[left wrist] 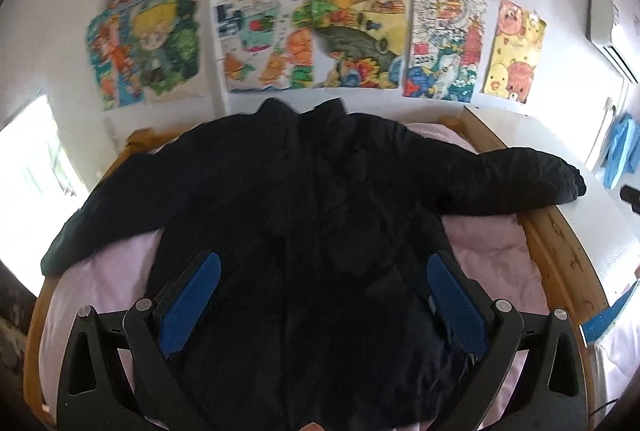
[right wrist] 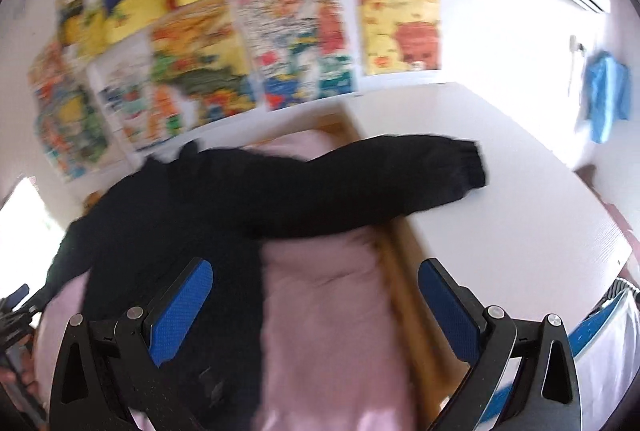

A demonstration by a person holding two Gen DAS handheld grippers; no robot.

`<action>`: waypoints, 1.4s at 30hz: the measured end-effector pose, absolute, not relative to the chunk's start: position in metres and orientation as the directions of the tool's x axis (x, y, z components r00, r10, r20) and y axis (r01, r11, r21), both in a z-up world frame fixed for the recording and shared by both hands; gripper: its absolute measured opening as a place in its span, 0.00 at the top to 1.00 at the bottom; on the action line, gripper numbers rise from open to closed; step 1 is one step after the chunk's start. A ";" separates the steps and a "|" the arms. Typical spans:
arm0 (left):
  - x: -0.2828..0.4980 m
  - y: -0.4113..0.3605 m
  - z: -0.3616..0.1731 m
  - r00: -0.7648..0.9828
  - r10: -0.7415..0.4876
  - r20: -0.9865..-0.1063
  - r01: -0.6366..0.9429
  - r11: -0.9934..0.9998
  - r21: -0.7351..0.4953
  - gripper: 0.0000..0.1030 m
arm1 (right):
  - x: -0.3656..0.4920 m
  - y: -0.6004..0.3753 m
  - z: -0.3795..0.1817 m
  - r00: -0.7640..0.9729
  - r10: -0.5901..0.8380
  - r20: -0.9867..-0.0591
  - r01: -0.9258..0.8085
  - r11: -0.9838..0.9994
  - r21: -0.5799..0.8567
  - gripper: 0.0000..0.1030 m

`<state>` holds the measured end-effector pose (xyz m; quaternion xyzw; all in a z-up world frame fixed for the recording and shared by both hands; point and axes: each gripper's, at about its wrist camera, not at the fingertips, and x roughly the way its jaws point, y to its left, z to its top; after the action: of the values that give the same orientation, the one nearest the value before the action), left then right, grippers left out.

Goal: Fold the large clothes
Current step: 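Reach the right gripper to the black jacket's sleeve cuff and close on it, then lift the sleeve with the right gripper and fold it across the jacket body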

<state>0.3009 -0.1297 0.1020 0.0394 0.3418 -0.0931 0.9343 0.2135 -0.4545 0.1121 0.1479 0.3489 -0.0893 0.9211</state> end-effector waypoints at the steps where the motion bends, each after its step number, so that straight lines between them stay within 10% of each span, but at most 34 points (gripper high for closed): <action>1: 0.309 -0.137 0.099 0.754 -0.153 -0.638 0.213 0.977 0.018 0.01 | 0.222 -0.473 0.107 0.737 -0.079 -0.671 0.291 0.934 0.209 0.00; 12: 0.366 -0.161 0.053 0.747 -0.191 -0.637 0.235 0.972 -0.016 0.01 | 0.281 -0.623 0.041 0.714 -0.132 -0.688 0.509 0.772 0.380 0.05; 18: 0.371 -0.152 0.028 0.720 -0.153 -0.677 0.207 0.978 -0.001 0.01 | 0.307 -0.662 0.005 0.692 -0.132 -0.709 0.582 0.683 0.441 0.31; 30: 0.364 -0.117 0.010 0.712 -0.161 -0.683 0.184 0.982 -0.039 0.01 | 0.322 -0.705 -0.040 0.679 -0.207 -0.704 0.678 0.545 0.493 0.32; 35: 0.368 -0.107 0.018 0.715 -0.186 -0.674 0.187 0.980 -0.073 0.01 | 0.317 -0.710 -0.041 0.683 -0.246 -0.688 0.691 0.523 0.499 0.86; 42: 0.373 -0.092 0.018 0.714 -0.227 -0.662 0.173 0.974 -0.147 0.01 | 0.317 -0.697 -0.006 0.747 -0.236 -0.622 0.607 0.625 0.491 0.93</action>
<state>0.3725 -0.0918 0.0183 -0.0372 0.3622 -0.1083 0.9250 0.3169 -0.6971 -0.0059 0.3574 0.2591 -0.2441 0.8635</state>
